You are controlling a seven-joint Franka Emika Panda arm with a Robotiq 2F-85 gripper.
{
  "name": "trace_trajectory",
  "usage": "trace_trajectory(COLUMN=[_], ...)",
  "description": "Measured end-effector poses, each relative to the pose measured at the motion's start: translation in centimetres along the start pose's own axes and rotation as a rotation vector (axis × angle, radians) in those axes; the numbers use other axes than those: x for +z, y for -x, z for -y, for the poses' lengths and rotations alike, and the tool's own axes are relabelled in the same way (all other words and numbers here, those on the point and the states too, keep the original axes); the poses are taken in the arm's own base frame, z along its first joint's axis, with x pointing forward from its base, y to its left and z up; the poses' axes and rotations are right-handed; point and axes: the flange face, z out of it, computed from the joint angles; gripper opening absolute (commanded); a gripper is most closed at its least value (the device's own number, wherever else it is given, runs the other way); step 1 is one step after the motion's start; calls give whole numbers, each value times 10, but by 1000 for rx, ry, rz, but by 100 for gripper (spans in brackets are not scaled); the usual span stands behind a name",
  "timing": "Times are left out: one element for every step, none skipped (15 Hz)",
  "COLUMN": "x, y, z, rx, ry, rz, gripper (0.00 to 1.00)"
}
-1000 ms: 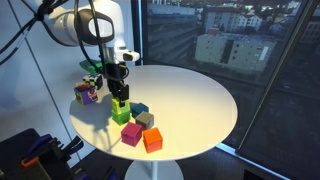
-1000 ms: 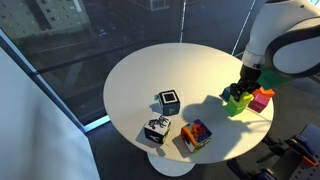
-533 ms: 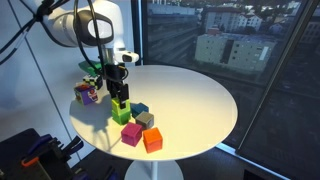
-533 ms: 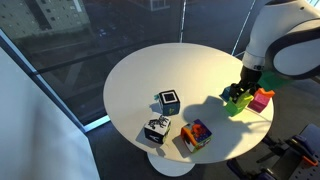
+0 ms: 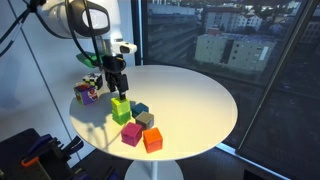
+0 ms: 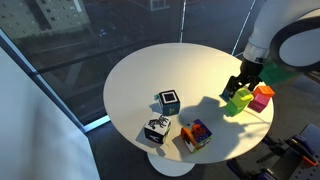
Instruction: Put the lime green building block on top of the green building block
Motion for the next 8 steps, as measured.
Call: trace_trajectory(x=[-5, -10, -15, -20, -25, -31, -36, -42], y=[0, 1, 1, 1, 2, 2, 3, 3], z=[1, 2, 4, 5, 7, 9, 11, 13], rx=[1, -1, -4, -10, -17, -25, -35, -46], ry=[-7, -11, -15, -19, -21, -23, -19, -13], rz=[-1, 3, 11, 25, 41, 57, 72, 86], gripper=[100, 100, 100, 100, 100, 100, 100, 100])
